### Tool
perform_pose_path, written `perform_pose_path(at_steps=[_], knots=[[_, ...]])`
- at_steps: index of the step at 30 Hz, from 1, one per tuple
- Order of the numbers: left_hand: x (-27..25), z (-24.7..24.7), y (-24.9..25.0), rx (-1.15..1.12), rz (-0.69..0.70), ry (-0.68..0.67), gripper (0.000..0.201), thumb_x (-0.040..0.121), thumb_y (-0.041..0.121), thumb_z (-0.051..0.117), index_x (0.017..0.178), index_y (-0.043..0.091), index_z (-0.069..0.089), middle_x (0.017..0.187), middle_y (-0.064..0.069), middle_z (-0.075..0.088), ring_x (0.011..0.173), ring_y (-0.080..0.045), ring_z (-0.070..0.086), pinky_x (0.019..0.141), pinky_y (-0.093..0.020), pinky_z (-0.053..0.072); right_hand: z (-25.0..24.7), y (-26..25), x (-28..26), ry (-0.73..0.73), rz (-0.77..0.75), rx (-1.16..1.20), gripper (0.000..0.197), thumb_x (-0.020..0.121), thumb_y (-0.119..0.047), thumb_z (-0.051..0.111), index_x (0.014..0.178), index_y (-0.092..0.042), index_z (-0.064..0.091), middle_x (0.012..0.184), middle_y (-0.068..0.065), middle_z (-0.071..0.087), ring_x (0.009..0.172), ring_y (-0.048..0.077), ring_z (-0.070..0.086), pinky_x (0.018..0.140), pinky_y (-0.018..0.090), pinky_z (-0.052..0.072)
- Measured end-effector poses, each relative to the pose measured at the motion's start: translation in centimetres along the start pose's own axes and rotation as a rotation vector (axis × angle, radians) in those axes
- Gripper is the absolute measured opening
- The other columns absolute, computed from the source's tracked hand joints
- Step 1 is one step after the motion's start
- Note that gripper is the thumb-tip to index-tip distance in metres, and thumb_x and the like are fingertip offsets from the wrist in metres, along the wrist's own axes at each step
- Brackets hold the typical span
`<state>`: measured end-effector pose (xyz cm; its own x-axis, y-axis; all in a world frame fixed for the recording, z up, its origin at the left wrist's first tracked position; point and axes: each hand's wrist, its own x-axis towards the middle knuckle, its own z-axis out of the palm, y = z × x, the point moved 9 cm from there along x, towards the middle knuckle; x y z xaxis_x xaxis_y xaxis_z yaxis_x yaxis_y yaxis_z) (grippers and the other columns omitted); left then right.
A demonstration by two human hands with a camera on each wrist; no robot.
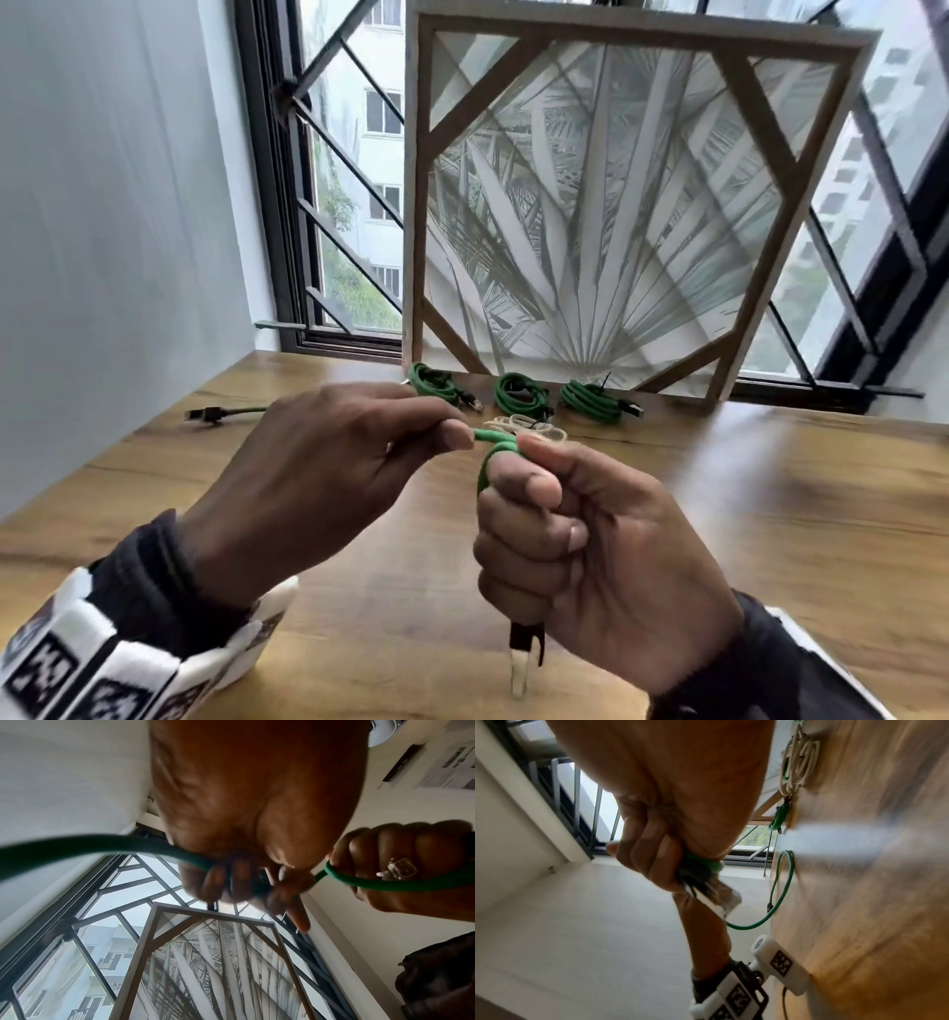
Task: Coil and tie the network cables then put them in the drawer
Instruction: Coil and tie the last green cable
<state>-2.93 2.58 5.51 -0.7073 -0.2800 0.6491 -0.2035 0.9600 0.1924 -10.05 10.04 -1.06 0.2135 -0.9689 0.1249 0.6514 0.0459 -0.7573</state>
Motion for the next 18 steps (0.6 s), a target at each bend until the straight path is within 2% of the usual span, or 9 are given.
perform_pose_path(at_steps=[3, 5, 7, 8, 10, 12, 14, 16, 18], knots=[[-0.5, 1.5, 0.0, 0.065, 0.005, -0.135, 0.047, 0.101, 0.073, 0.028, 0.126, 0.054, 0.062, 0.092, 0.026, 0.072, 0.071, -0.002, 0.061, 0.048, -0.029, 0.045, -0.1, -1.6, -0.4, 0.032, -0.093, 0.091, 0.033, 0.109, -0.029, 0.026, 0.085, -0.018, 0.047, 0.061, -0.008, 0.025, 0.052, 0.008, 0.019, 0.053, 0.025, 0.017], [-0.7, 2.4, 0.2, 0.135, 0.014, -0.189, 0.041, 0.101, 0.068, 0.029, 0.129, 0.056, 0.057, 0.073, 0.024, 0.056, 0.065, -0.006, 0.058, 0.047, -0.023, 0.038, -0.1, -2.9, -0.7, 0.041, -0.173, 0.164, 0.03, 0.109, -0.027, 0.028, 0.088, -0.017, 0.047, 0.063, -0.009, 0.026, 0.053, 0.008, 0.022, 0.053, 0.024, 0.023], [-0.8, 3.2, 0.0, 0.164, -0.008, -0.24, 0.044, 0.1, 0.069, 0.023, 0.127, 0.053, 0.053, 0.067, 0.019, 0.041, 0.065, -0.01, 0.054, 0.05, -0.028, 0.042, -0.6, -4.3, -1.0, 0.077, -0.254, 0.245, 0.026, 0.108, -0.023, 0.032, 0.092, -0.014, 0.049, 0.067, -0.008, 0.029, 0.056, 0.008, 0.024, 0.056, 0.024, 0.027], [-1.0, 3.7, -0.3, 0.15, -0.029, -0.279, 0.048, 0.099, 0.073, 0.018, 0.126, 0.051, 0.052, 0.066, 0.015, 0.043, 0.067, -0.012, 0.053, 0.055, -0.03, 0.044, -1.2, -4.9, -1.3, 0.112, -0.292, 0.283, 0.025, 0.109, -0.021, 0.033, 0.093, -0.013, 0.05, 0.069, -0.007, 0.031, 0.058, 0.009, 0.026, 0.057, 0.024, 0.029], [-1.5, 4.9, -0.7, 0.035, -0.081, -0.409, 0.055, 0.096, 0.076, 0.015, 0.124, 0.047, 0.053, 0.072, 0.008, 0.052, 0.07, -0.014, 0.052, 0.06, -0.027, 0.04, -2.6, -6.3, -2.0, 0.181, -0.363, 0.377, 0.023, 0.109, -0.019, 0.035, 0.094, -0.011, 0.052, 0.072, -0.005, 0.035, 0.06, 0.011, 0.029, 0.061, 0.025, 0.032], [-1.9, 5.8, -0.3, -0.1, -0.109, -0.531, 0.056, 0.09, 0.071, 0.022, 0.126, 0.044, 0.056, 0.078, 0.009, 0.055, 0.067, -0.014, 0.049, 0.059, -0.025, 0.037, -4.1, -7.4, -2.5, 0.219, -0.426, 0.506, 0.022, 0.109, -0.016, 0.037, 0.095, -0.011, 0.054, 0.073, -0.003, 0.038, 0.061, 0.013, 0.034, 0.063, 0.025, 0.034], [-2.1, 6.4, 0.5, -0.155, -0.08, -0.599, 0.052, 0.094, 0.065, 0.029, 0.13, 0.042, 0.058, 0.074, 0.01, 0.052, 0.063, -0.011, 0.045, 0.058, -0.022, 0.035, -5.8, -8.3, -3.0, 0.254, -0.506, 0.629, 0.026, 0.111, -0.017, 0.037, 0.096, -0.009, 0.057, 0.073, -0.003, 0.04, 0.061, 0.013, 0.036, 0.064, 0.025, 0.035], [-2.3, 7.0, 1.1, -0.159, -0.044, -0.636, 0.045, 0.1, 0.06, 0.034, 0.131, 0.039, 0.059, 0.073, 0.013, 0.052, 0.062, -0.009, 0.046, 0.056, -0.019, 0.034, -7.8, -9.0, -3.5, 0.343, -0.6, 0.636, 0.028, 0.11, -0.015, 0.037, 0.097, -0.009, 0.06, 0.075, -0.005, 0.039, 0.061, 0.011, 0.036, 0.064, 0.025, 0.036], [-2.5, 7.3, 1.5, -0.126, -0.003, -0.656, 0.043, 0.103, 0.059, 0.035, 0.128, 0.036, 0.061, 0.072, 0.019, 0.055, 0.061, -0.006, 0.049, 0.056, -0.016, 0.034, -9.0, -9.8, -4.0, 0.433, -0.693, 0.531, 0.025, 0.104, -0.007, 0.037, 0.098, -0.008, 0.061, 0.076, -0.004, 0.04, 0.059, 0.011, 0.036, 0.06, 0.024, 0.039]])
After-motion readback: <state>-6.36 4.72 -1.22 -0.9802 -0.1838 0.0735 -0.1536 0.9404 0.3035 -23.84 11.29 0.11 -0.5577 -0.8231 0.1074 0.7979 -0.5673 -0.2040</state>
